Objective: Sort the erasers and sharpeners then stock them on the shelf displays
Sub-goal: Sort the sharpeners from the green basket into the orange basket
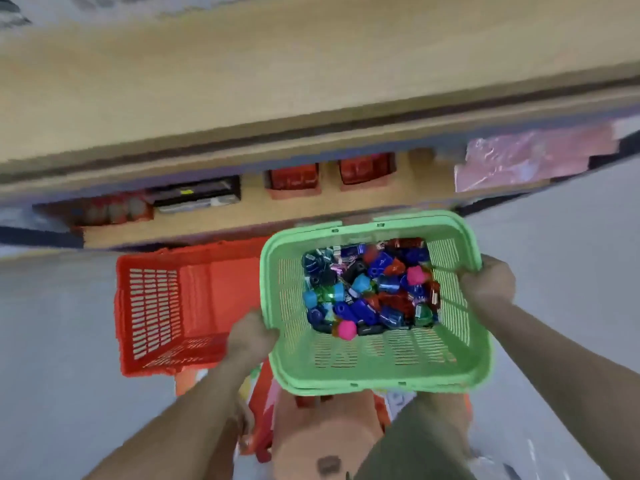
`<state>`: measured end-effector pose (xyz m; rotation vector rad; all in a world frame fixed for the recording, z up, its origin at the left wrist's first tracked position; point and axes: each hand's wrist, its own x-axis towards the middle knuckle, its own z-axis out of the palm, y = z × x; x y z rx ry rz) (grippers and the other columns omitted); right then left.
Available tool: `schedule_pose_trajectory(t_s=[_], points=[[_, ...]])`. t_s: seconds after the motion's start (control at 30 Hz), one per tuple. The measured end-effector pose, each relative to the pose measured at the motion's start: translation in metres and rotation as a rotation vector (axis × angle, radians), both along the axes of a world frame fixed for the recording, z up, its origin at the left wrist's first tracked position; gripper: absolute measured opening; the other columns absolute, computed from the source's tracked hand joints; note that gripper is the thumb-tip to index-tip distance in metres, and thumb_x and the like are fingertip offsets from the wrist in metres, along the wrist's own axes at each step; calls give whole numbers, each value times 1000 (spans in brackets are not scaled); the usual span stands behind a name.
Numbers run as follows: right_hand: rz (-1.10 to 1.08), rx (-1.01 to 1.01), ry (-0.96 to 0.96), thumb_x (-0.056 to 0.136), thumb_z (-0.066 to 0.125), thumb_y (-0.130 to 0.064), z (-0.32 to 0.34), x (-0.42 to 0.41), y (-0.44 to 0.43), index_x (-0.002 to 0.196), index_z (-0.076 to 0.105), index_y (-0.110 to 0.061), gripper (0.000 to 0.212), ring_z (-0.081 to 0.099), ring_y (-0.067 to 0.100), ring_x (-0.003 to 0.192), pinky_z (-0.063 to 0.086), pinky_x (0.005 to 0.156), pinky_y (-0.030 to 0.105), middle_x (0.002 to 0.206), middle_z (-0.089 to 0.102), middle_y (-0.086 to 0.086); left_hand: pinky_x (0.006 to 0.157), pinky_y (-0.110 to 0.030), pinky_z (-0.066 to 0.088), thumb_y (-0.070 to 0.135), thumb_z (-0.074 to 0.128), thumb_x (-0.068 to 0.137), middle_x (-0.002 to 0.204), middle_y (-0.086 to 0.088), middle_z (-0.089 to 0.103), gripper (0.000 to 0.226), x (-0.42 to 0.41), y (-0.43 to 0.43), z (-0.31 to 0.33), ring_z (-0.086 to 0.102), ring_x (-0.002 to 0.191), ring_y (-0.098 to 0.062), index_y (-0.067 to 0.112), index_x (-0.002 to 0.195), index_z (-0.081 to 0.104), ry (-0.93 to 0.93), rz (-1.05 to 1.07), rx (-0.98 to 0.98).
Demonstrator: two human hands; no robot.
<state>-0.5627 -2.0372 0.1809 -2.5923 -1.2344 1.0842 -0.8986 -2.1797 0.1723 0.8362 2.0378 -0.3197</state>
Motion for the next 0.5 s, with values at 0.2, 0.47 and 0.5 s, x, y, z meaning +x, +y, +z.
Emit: schedule_pose_trajectory(t_s=[0.2,0.47,0.5], points=[[-118,64,-113,86,60,-2,-97,-6,-19,109,68,-5,25,54,23,56,40,53,23,78,63,12,74,-32,52,44,54,87,103,-11,71,38,-30,14,-116,67,94,-31,14,106,68,9,-219,150],[-13,84,-147,83,67,-4,-205,-20,6,98,69,-2,15,56,24,62,40,52,24,78,64,16,69,-32,43,29,61,80,104,-15,68,30,-32,22,-200,64,97,-37,12,104,53,162,-360,376],[6,89,-159,83,67,-5,-215,-19,10,97,69,-1,14,56,25,63,42,56,26,79,63,17,68,-31,43,31,61,79,102,-14,69,29,-32,23,-204,64,96,-36,14,101,53,171,-377,398]])
